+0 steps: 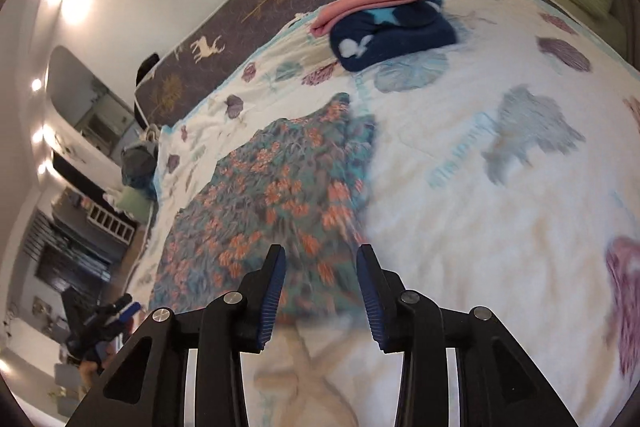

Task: Fold small clothes

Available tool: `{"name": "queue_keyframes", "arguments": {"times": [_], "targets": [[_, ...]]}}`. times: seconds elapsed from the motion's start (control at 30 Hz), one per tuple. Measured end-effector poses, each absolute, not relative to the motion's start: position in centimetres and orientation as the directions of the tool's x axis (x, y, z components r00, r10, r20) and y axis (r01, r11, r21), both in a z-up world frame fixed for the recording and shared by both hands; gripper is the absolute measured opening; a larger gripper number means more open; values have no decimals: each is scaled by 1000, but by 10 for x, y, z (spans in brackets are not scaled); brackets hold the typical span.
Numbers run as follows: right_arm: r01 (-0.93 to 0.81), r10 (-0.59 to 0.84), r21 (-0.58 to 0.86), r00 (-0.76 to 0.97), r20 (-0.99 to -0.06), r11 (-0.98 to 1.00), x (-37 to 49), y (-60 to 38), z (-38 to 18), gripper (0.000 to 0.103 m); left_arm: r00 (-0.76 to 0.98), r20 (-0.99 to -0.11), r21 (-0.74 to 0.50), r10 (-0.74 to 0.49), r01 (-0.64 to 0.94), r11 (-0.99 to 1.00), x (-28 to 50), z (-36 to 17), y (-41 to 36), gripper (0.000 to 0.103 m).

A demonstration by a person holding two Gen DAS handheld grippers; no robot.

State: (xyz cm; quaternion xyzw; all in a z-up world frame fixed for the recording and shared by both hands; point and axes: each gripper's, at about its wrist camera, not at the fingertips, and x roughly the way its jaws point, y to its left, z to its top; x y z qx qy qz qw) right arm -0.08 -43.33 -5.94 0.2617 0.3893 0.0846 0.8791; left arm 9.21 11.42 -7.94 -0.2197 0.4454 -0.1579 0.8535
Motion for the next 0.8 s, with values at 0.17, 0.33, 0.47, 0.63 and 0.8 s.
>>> {"name": "queue_keyframes", "arguments": {"times": [0.17,0.33,0.47,0.63,0.8], "targets": [[58,319,477,673,-668,877,54,-435,-52,37,548,-722,-466,-423,66,882,145,-83,100,54],[81,307,472,661,-685,878,109,-451,-58,38,551,-739,-439,-388,43,897,200,-90,97,54],[100,349,516,627,-697,851,153,-463,-73,47,544,-742,-446,-391,34,894,240,-97,98,54],[62,425,539,543,-724,840,200,-461,-96,58,501,-776,-433,-384,22,901,280,-112,93,59],[6,510,591,498,-701,806,225,-456,-112,54,492,-729,-522,-476,51,852,293,-122,89,5]]}}
